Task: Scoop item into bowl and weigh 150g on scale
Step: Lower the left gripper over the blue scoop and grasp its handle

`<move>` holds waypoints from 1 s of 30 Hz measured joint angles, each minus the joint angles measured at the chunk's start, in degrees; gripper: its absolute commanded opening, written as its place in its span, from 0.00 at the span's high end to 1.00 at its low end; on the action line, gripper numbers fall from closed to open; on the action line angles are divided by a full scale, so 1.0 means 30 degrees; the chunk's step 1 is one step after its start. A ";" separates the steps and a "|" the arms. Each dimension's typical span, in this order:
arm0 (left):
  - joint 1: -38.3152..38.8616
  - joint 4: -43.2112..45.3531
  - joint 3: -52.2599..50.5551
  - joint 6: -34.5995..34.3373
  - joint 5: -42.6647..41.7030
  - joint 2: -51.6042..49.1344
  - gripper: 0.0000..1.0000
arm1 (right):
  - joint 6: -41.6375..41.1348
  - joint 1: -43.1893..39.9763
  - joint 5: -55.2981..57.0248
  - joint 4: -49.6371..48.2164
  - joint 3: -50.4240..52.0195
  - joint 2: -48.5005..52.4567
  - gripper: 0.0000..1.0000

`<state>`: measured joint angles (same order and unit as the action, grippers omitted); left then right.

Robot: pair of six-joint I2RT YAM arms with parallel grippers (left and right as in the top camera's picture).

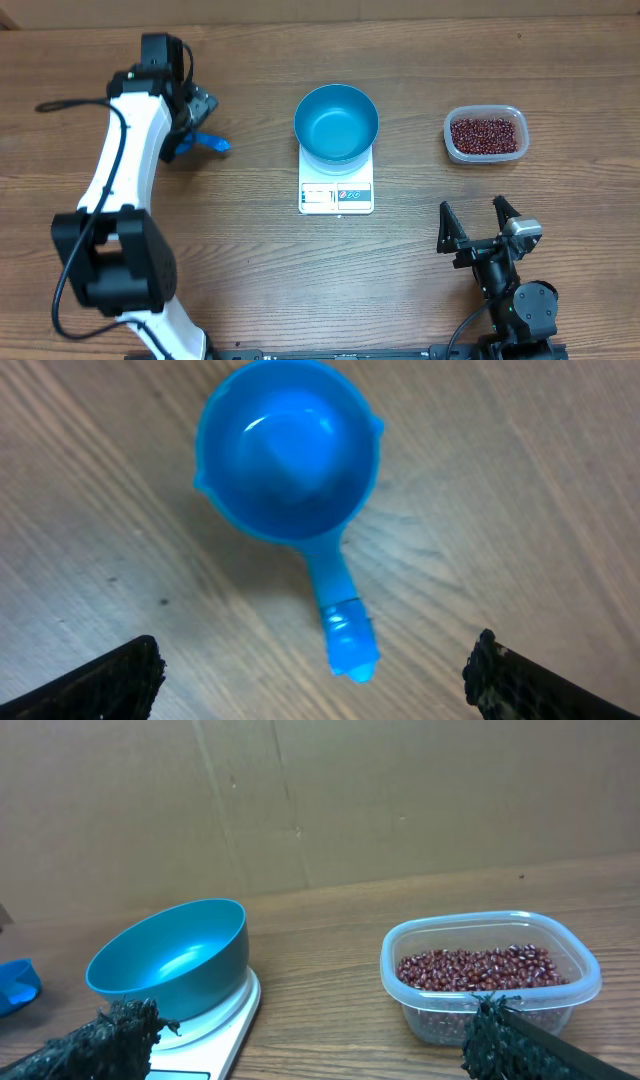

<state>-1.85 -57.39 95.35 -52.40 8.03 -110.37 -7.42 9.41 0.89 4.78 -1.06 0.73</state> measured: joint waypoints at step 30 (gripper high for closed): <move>0.0000 0.0146 0.1246 -0.3847 -0.1035 -0.4561 0.00 | 0.0007 0.0000 0.0000 -0.0007 0.0000 0.0000 0.00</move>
<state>-1.85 -56.95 99.09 -63.94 4.93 -124.05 -7.40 9.41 0.89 4.75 -1.06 0.73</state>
